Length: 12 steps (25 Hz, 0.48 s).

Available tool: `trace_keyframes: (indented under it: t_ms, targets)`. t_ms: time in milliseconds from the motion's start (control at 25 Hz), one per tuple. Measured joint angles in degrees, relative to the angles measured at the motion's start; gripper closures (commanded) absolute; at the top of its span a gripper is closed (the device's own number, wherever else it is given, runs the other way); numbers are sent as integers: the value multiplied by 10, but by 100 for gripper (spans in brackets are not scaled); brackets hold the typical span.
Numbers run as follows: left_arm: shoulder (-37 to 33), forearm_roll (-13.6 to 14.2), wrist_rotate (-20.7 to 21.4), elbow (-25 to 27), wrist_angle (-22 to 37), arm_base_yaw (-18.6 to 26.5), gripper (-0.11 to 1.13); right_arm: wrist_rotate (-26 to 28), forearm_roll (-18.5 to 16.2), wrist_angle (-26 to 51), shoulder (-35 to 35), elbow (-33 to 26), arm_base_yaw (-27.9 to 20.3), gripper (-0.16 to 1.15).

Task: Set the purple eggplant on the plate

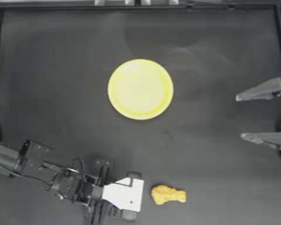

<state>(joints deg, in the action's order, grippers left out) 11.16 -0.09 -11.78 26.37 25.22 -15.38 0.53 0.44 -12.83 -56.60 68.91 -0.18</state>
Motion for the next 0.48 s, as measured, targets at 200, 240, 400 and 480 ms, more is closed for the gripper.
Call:
trace_keyframes:
  t_ms: [200,240,400,480]
  targets:
    - [0,0,1,-3,2,0,67,0,0,0,0,0,0,-2]
    - [0,0,2,-4,3,-1,67,0,0,0,0,0,0,-2]
    - [-8,6,4,-4,5,4,67,0,0,0,0,2,1,-2]
    - [-25,18,5,-4,9,11,67,1,0,0,0,4,0,-2]
